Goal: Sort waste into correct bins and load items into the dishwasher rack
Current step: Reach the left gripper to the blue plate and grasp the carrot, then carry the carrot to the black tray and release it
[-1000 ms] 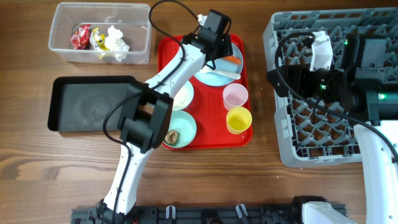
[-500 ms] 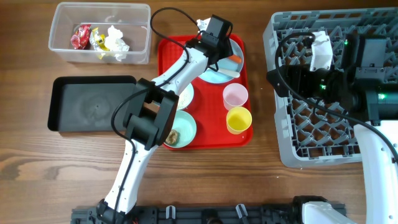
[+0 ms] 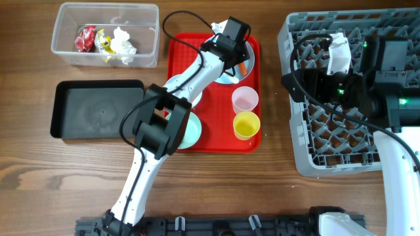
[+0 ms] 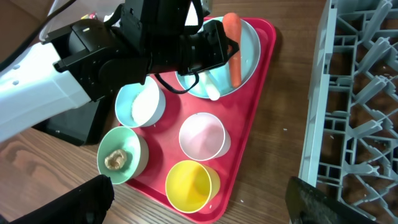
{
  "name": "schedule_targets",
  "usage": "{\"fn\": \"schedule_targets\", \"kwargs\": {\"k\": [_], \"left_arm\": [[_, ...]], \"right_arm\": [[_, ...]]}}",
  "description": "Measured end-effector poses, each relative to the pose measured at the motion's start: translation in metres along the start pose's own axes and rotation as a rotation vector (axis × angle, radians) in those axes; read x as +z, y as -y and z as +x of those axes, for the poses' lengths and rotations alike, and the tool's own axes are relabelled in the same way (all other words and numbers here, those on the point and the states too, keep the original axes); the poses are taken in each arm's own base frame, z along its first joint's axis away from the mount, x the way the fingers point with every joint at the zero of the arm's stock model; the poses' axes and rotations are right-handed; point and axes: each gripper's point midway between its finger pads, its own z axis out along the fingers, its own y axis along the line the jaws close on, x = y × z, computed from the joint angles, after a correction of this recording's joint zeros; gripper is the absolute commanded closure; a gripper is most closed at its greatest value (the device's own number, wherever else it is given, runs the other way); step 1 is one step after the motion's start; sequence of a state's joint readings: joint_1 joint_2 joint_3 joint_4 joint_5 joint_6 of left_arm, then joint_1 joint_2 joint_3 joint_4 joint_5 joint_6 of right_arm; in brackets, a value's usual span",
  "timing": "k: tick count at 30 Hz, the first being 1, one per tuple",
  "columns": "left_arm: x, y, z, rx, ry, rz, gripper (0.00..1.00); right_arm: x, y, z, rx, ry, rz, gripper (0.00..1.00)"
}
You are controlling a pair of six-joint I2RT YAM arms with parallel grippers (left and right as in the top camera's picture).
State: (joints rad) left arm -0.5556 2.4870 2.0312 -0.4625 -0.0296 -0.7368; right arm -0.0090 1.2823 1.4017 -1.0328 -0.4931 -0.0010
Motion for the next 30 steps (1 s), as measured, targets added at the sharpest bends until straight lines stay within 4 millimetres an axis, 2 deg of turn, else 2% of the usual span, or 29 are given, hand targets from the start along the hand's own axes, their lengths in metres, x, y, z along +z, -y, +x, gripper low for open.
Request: {"fn": "schedule_targets", "kwargs": {"k": [10,15,20,24,27,30], "left_arm": [[-0.006,0.000,-0.001,0.036,-0.001,-0.005,0.96],[-0.018,-0.005,-0.001,0.089,-0.013,-0.039,0.96],[-0.045,0.000,-0.013,0.114,0.012,-0.051,0.96],[-0.073,0.011,-0.030,0.155,0.063,-0.035,0.96],[-0.094,0.011,-0.039,0.172,0.087,-0.059,0.96],[-0.124,0.004,-0.047,0.181,0.107,-0.115,0.96]], "right_arm": [[0.000,0.000,0.000,0.000,0.000,0.000,0.09],[0.000,0.000,0.000,0.000,0.000,0.000,0.09],[0.000,0.000,0.000,0.000,0.000,0.000,0.09],[0.000,0.000,0.000,0.000,0.000,0.000,0.09],[0.000,0.000,0.000,0.000,0.000,0.000,0.09],[0.000,0.000,0.000,0.000,0.000,0.000,0.09]]}}
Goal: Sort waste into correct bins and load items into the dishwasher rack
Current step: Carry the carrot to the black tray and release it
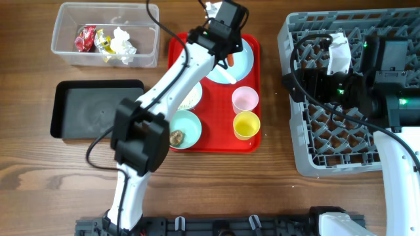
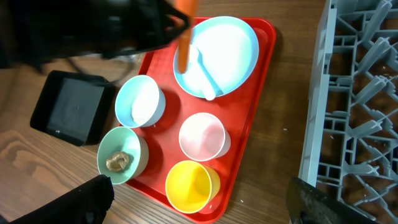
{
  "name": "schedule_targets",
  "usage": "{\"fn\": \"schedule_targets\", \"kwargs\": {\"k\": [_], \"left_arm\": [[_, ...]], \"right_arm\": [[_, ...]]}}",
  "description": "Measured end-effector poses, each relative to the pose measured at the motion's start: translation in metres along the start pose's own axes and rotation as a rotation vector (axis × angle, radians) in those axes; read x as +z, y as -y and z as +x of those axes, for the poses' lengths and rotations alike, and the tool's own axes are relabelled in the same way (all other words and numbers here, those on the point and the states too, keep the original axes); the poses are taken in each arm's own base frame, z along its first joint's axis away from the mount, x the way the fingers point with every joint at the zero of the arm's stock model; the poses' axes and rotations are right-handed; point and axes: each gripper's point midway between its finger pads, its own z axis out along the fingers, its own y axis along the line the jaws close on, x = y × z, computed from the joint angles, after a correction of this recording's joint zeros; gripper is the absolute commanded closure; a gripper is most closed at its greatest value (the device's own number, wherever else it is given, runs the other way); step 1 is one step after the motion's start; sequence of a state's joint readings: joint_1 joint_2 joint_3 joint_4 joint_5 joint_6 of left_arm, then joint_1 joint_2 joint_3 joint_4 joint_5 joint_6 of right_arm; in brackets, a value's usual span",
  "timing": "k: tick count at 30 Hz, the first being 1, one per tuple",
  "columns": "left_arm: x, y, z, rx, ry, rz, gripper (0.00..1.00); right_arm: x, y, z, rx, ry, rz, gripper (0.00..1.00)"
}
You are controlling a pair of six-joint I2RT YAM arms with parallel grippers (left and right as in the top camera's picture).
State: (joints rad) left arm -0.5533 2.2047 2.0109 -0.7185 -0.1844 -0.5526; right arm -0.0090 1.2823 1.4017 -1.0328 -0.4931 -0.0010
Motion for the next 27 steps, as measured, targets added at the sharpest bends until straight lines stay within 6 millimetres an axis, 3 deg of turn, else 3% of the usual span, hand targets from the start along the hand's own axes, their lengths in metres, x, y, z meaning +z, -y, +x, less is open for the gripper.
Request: {"fn": "schedule_targets", "kwargs": {"k": [6,11,17,25,26,27], "left_arm": [[-0.062,-0.044,-0.014,-0.006,-0.015,-0.119,0.96],[-0.112,-0.112,-0.022,-0.061,-0.065,-0.249,0.96],[-0.143,-0.186,-0.007,-0.133,-0.193,-0.413,0.96],[-0.176,-0.265,0.023,-0.246,-0.386,-0.588,0.96],[-0.177,-0.268,0.023,-0.252,-0.390,-0.592,0.96],[-0.183,-0.283,0.024,-0.287,-0.405,-0.618,0.96]], "right_arm": [[0.000,0.000,0.000,0.000,0.000,0.000,0.09],[0.000,0.000,0.000,0.000,0.000,0.000,0.09],[0.000,0.000,0.000,0.000,0.000,0.000,0.09],[0.000,0.000,0.000,0.000,0.000,0.000,0.09],[0.000,0.000,0.000,0.000,0.000,0.000,0.09],[0.000,0.000,0.000,0.000,0.000,0.000,0.09]]}}
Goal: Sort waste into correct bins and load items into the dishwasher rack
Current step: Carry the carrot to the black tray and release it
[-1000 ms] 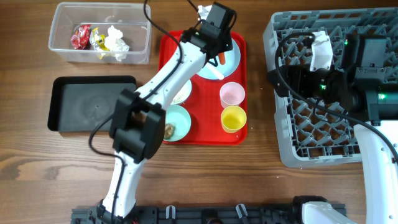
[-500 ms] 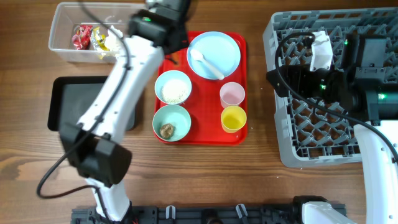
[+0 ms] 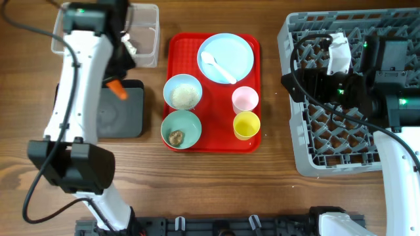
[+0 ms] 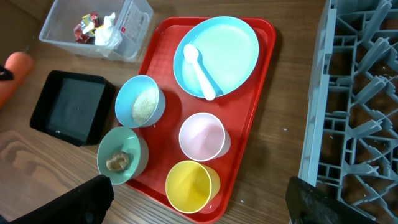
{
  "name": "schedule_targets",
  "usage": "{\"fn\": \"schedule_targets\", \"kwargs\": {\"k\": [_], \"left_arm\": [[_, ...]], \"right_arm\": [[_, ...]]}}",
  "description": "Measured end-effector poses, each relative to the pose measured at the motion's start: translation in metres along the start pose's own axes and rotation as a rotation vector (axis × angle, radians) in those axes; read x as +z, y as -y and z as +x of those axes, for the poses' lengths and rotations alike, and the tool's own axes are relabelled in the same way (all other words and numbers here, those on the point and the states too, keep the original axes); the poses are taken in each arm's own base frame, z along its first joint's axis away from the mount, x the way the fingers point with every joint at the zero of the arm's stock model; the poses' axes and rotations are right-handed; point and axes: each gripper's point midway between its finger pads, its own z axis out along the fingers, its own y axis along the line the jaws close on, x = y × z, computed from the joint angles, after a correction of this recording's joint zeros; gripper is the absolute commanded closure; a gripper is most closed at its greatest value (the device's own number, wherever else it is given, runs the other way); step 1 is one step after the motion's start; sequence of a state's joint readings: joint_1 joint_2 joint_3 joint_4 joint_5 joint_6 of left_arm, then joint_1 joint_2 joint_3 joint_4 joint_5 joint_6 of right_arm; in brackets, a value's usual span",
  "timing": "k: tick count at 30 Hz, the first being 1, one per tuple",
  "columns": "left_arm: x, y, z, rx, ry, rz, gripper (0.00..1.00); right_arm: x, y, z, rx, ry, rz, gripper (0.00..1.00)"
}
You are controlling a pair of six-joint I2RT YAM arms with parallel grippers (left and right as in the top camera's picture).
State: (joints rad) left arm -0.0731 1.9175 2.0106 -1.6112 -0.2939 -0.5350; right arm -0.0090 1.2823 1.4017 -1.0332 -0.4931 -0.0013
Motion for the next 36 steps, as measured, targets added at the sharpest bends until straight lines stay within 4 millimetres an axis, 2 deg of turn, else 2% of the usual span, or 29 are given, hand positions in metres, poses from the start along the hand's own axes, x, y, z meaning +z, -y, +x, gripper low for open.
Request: {"fn": "schedule_targets", "kwargs": {"k": [4,6,9,16,19,24,27,29,32,34,36], "left_arm": [[0.011,-0.030,-0.004,-0.064,-0.044,-0.045,0.96],[0.023,-0.048,-0.007,-0.106,-0.067,-0.074,0.96],[0.044,-0.064,-0.010,-0.151,-0.083,-0.101,0.96],[0.107,-0.077,-0.002,-0.213,-0.119,-0.128,0.96],[0.122,-0.076,0.001,-0.220,-0.121,-0.125,0.96],[0.125,-0.069,-0.009,-0.234,-0.082,-0.092,0.93],[0.123,-0.063,-0.012,-0.227,-0.074,-0.053,0.83],[0.118,-0.057,-0.014,-0.215,-0.070,-0.015,0.72],[0.101,-0.047,-0.021,-0.177,-0.044,0.067,0.51],[0.080,-0.038,-0.027,-0.141,-0.004,0.137,0.41],[0.048,-0.024,-0.032,-0.083,0.069,0.232,0.29]], "right_arm": [[0.000,0.000,0.000,0.000,0.000,0.000,0.08],[0.000,0.000,0.000,0.000,0.000,0.000,0.08],[0.000,0.002,0.000,0.001,-0.001,0.009,0.08],[0.000,0.007,0.001,0.003,-0.006,0.039,0.08],[0.000,0.008,0.002,0.003,-0.007,0.045,0.08],[0.000,0.008,0.002,0.003,-0.006,0.046,0.08],[0.000,0.008,0.002,0.003,-0.006,0.047,0.08],[0.000,0.008,0.002,0.004,-0.007,0.049,0.08],[0.000,0.008,0.002,0.003,-0.006,0.049,0.08],[0.000,0.008,0.002,0.003,-0.006,0.049,0.08],[0.000,0.008,0.002,0.003,-0.006,0.049,0.08]]}}
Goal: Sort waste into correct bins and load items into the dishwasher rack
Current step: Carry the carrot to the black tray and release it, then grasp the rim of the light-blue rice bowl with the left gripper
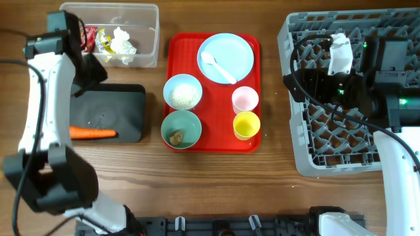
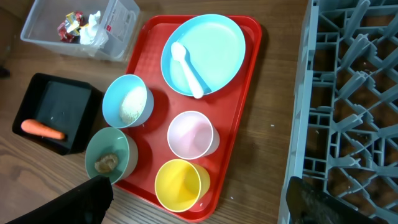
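Observation:
An orange carrot [image 1: 92, 133] lies in the black bin [image 1: 125, 105], near its front edge. My left gripper [image 1: 95, 71] hovers by the bin's far edge, open and empty. On the red tray [image 1: 254, 141] stand a blue plate [image 1: 236, 52] with a white spoon [image 1: 218, 65], a blue bowl of grains [image 1: 183, 92], a green bowl with a food scrap [image 1: 181, 128], a pink cup [image 1: 244, 100] and a yellow cup [image 1: 246, 124]. My right gripper [image 2: 196, 205] is open and empty at the left edge of the grey dishwasher rack [image 1: 328, 151], with the yellow cup [image 2: 180, 183] below it.
A clear plastic bin [image 1: 147, 39] with wrappers and crumpled tissue stands at the far left, behind the black bin. Bare wooden table runs between the red tray and the rack and along the front edge.
The carrot was in my left gripper over the black bin's right part; now it lies in the bin. The left gripper has let go and drawn back to the bin's far edge.
My left gripper was at the carrot on the blue plate. Then it held the carrot raised over the plate's edge, then over the black bin. Now the carrot rests in that bin. The right arm stayed over the rack, open.

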{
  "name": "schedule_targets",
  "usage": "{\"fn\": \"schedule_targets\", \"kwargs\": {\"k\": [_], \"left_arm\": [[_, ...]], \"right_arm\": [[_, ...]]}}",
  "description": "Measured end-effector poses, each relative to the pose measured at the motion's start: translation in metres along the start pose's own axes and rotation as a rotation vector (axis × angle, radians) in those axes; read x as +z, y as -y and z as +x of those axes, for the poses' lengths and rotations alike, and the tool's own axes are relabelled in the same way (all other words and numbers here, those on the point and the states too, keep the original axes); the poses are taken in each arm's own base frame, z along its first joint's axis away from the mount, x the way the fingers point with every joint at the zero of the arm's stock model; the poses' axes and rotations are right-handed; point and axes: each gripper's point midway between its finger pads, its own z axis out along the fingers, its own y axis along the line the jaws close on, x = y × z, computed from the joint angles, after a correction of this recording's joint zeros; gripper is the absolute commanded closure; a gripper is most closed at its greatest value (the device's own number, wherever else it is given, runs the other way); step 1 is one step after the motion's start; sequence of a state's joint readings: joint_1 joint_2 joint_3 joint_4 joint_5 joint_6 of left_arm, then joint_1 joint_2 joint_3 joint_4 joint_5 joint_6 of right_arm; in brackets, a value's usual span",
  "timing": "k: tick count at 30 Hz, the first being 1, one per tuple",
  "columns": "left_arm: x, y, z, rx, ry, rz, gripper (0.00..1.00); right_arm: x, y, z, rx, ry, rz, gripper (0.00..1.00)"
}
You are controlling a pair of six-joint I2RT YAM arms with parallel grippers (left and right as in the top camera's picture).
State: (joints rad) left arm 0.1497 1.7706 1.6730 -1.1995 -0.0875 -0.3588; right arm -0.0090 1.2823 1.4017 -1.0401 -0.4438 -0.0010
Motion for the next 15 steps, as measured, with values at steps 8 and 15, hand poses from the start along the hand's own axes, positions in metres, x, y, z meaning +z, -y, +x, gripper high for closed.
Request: {"fn": "schedule_targets", "kwargs": {"k": [8,15], "left_arm": [[-0.118,0.087,0.029,0.343,0.245,0.323,0.14],[-0.125,0.147,0.070,0.544,0.223,0.421,0.23]], "right_arm": [[0.000,0.000,0.000,0.000,0.000,0.000,0.08],[0.000,0.000,-0.002,-0.003,0.006,0.000,0.08]]}}
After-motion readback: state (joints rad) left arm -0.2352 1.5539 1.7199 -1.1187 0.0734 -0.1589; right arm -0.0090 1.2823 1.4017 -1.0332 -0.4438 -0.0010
